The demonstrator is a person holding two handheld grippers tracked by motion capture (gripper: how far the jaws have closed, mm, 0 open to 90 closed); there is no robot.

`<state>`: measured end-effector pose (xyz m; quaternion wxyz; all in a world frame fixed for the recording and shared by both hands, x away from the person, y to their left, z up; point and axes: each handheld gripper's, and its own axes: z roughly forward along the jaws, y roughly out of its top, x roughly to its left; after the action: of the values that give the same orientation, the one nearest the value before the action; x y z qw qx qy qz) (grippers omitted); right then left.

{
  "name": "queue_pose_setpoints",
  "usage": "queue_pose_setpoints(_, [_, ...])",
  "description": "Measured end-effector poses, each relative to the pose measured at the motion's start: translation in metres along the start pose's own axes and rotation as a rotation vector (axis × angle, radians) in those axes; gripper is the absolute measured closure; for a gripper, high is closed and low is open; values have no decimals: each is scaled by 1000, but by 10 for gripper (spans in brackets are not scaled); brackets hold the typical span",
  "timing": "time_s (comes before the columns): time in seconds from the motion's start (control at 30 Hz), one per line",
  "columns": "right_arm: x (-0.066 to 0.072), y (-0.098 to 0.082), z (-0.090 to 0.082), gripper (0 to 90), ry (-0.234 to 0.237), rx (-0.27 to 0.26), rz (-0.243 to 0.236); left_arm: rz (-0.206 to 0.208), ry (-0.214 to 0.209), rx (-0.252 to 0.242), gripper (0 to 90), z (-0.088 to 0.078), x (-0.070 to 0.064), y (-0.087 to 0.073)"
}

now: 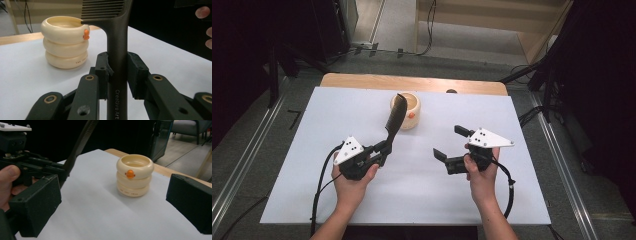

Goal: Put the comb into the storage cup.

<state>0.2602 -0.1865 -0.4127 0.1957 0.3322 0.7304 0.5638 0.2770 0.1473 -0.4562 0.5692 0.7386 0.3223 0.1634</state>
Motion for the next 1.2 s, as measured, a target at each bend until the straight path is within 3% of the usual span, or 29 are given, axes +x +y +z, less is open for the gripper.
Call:
queue_pose_setpoints(0.53, [22,0,22,0,82,17,49,17,-44,-6,728,8,-20,-5])
queue_pose_setpoints(0.6, [24,-2,25,0,118,0,75,17,-48,-9,728,9,-23,-6])
queue_pose_setpoints(0.8, [26,-3,28,0,146,-15,109,34,-66,-5,728,15,-35,-8])
queue_pose_setpoints(1.0, [26,-2,29,0,142,-8,132,59,-80,3,727,19,-44,-10])
queue_pose_setpoints(1.03, [25,-3,29,72,139,-20,162,60,-84,3,728,20,-45,-10])
queue_pose_setpoints(1.13, [24,-3,30,99,130,-22,183,65,-89,5,728,21,-48,-10])
queue_pose_setpoints(1.2, [25,-3,31,170,112,-8,212,74,-88,7,728,22,-51,-10])
